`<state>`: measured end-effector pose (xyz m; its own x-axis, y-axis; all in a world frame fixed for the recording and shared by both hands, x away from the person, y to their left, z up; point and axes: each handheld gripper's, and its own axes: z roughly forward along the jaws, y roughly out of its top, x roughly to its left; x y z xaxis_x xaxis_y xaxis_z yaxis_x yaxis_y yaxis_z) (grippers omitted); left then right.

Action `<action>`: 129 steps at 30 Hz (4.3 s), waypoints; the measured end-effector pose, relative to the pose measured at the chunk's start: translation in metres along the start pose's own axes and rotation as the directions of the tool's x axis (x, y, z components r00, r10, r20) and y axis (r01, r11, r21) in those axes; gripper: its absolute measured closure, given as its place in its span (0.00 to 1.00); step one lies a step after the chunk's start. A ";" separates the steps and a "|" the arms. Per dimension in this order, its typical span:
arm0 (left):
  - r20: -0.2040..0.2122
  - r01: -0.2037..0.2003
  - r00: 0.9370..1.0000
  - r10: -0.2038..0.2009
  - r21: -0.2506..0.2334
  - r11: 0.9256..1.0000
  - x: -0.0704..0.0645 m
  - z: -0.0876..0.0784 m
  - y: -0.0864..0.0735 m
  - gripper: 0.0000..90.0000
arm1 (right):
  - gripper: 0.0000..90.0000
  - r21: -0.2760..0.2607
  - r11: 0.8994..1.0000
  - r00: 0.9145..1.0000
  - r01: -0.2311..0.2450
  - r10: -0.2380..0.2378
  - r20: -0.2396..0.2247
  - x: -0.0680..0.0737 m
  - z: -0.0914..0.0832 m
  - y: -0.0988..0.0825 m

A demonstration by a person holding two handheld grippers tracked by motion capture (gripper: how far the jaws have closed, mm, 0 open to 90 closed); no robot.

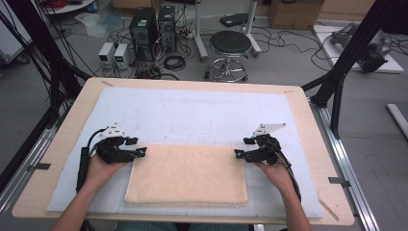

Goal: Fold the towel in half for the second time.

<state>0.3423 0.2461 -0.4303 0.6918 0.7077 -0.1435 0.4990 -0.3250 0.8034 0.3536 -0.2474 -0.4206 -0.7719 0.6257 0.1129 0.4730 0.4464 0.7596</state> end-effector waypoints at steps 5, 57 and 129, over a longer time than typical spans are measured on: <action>0.025 0.024 0.999 -0.025 0.053 0.998 0.005 0.009 -0.004 0.44 | 0.40 0.057 0.998 1.000 0.001 0.000 -0.019 0.001 0.010 -0.002; -0.066 -0.015 0.998 0.011 -0.065 0.998 0.006 -0.008 0.047 0.88 | 0.89 0.025 0.993 0.993 0.114 -0.114 -0.006 0.007 -0.007 0.060; -0.067 0.003 0.998 -0.005 -0.042 0.999 0.005 0.016 0.019 0.38 | 0.36 0.026 0.999 0.995 -0.040 0.038 0.092 -0.009 0.046 0.046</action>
<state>0.3638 0.2335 -0.4252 0.6523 0.7501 -0.1085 0.4787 -0.2967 0.8263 0.4014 -0.2034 -0.4161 -0.7113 0.6981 0.0821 0.5145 0.4375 0.7374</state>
